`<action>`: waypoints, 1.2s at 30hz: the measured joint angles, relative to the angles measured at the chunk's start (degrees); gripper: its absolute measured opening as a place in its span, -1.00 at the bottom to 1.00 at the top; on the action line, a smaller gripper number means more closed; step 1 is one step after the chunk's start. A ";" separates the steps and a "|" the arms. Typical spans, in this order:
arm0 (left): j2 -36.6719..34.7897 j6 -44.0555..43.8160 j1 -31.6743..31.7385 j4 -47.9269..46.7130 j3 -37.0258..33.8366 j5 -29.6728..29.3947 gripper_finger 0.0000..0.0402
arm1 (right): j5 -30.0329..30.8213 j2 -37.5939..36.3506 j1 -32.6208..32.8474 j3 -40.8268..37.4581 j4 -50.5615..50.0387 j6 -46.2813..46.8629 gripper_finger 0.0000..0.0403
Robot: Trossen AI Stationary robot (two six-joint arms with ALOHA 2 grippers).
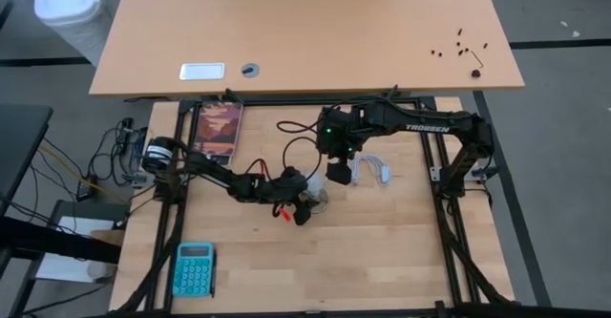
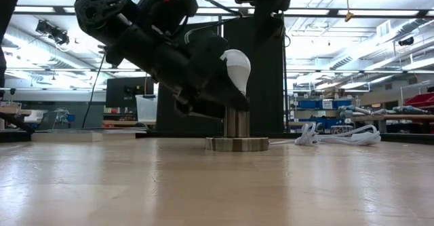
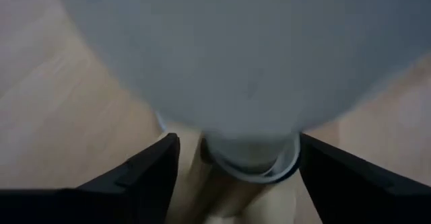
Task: Screw lightbulb
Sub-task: Insert the lightbulb into the desk lamp
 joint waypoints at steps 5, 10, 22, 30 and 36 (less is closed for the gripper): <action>-0.05 -0.72 -0.15 -0.52 -0.02 0.02 0.52 | 0.22 0.00 0.00 0.00 -1.00 -0.25 0.54; -0.87 -1.51 -0.22 -1.21 -0.11 0.76 0.52 | 0.27 0.00 -0.01 0.00 -1.83 -0.35 0.54; -9.09 -2.51 -0.71 -4.51 -8.11 0.76 0.52 | 0.46 0.00 0.00 0.00 -1.92 0.23 0.54; -6.73 -2.47 -2.17 1.51 -9.97 1.01 0.48 | 0.70 0.00 0.54 0.00 -0.43 -0.25 0.54; -3.38 -1.32 -2.01 5.79 -9.94 -0.90 0.39 | 1.34 0.00 0.77 0.00 1.68 -0.35 0.54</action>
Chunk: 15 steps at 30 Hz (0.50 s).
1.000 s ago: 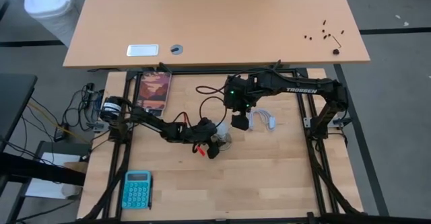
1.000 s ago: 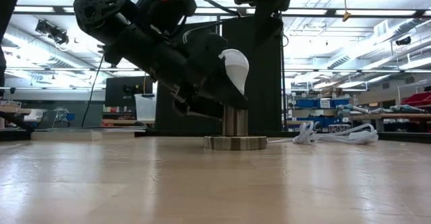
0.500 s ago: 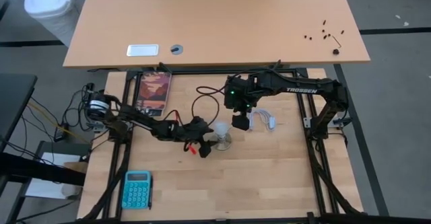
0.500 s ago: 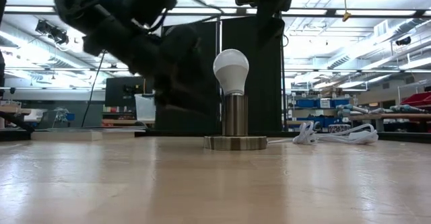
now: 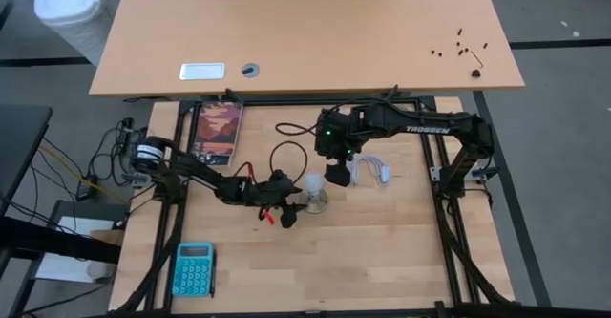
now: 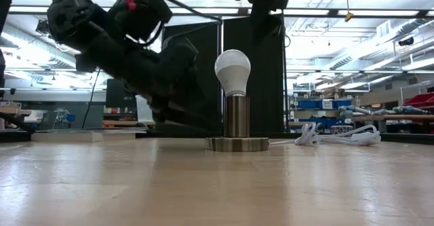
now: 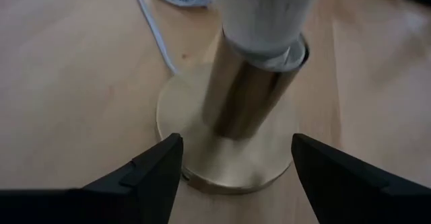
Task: Screw lightbulb
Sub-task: Insert the lightbulb into the desk lamp
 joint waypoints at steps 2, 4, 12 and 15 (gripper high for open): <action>0.94 0.07 0.00 1.67 0.00 -0.01 0.38 | 0.67 0.00 -0.02 -0.02 0.01 -0.05 0.54; 1.29 0.09 0.00 2.76 0.02 -0.02 0.37 | 0.80 0.00 -0.02 -0.02 0.03 -0.03 0.54; 1.82 3.15 0.00 4.89 0.04 -1.30 0.37 | 0.84 0.00 -0.02 -0.02 0.33 -0.03 0.54; 1.82 4.60 0.00 5.86 0.01 -1.88 0.37 | 0.82 0.00 -0.02 -0.02 0.40 -0.03 0.54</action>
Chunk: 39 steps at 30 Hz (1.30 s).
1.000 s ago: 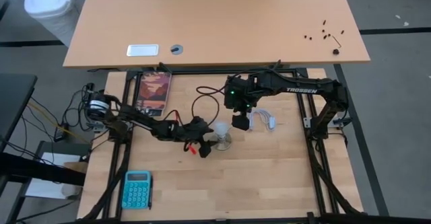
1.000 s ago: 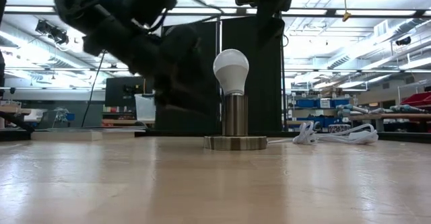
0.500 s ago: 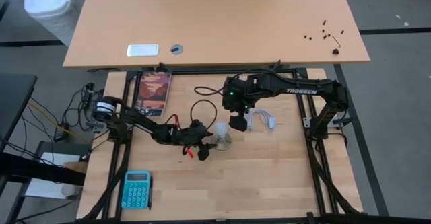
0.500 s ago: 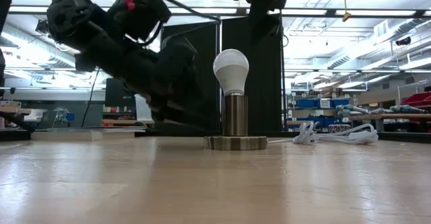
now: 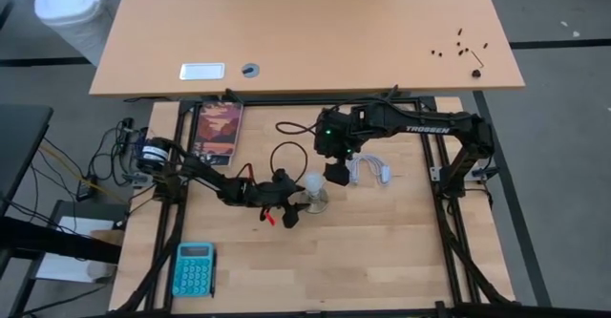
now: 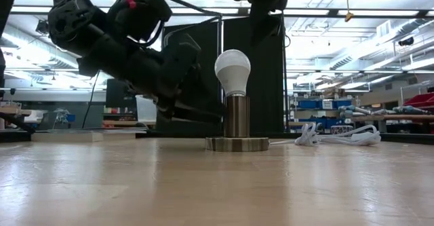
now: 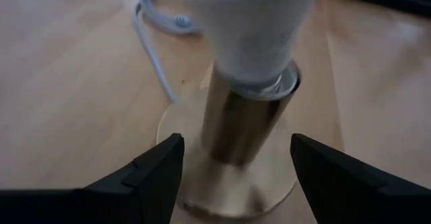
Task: Screw lightbulb
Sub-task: Insert the lightbulb into the desk lamp
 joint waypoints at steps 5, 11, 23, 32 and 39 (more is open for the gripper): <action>0.00 3.05 0.00 0.25 0.05 0.00 0.37 | 0.00 0.00 0.00 0.00 -0.04 0.00 0.54; 0.00 -0.69 0.00 0.15 0.27 0.02 0.37 | 0.00 0.00 0.00 0.00 -0.01 0.02 0.54; 2.42 3.50 0.40 0.53 0.65 -0.92 0.32 | 0.00 0.00 0.00 0.00 1.04 0.09 0.54; 2.46 5.84 0.39 1.71 1.56 -2.21 0.27 | -0.52 0.02 0.29 -0.02 2.29 0.02 0.54; 2.45 4.44 0.39 1.88 1.59 -2.23 0.27 | -3.03 0.13 2.51 -1.92 4.34 3.66 0.54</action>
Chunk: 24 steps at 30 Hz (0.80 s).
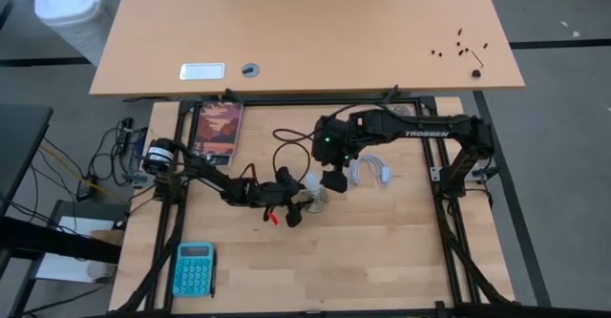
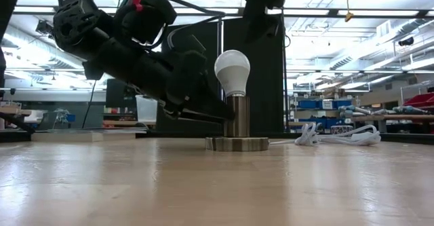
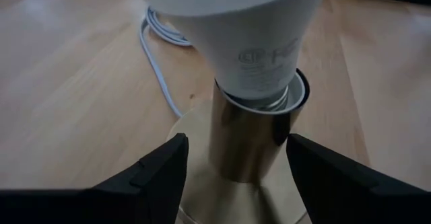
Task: Screw lightbulb
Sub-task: Insert the lightbulb into the desk lamp
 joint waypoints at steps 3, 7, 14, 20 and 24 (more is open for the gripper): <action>0.00 -1.17 0.00 0.04 -0.02 -0.13 0.27 | -0.36 0.71 1.16 -0.18 1.04 2.79 0.56; 0.00 -3.19 0.00 -0.07 -0.02 -0.92 0.27 | 1.87 1.61 2.75 -0.25 2.47 2.51 0.61; 0.00 -4.11 0.00 0.15 -0.04 -1.85 0.27 | 2.44 3.37 2.36 -0.17 3.84 0.87 0.76; 0.00 -4.45 0.00 -0.03 0.02 -1.86 0.27 | 4.68 3.52 1.38 0.06 5.23 0.45 0.87; -0.02 -4.40 0.00 -0.07 0.02 -2.08 0.27 | 4.74 4.08 1.40 0.18 6.01 -0.66 0.92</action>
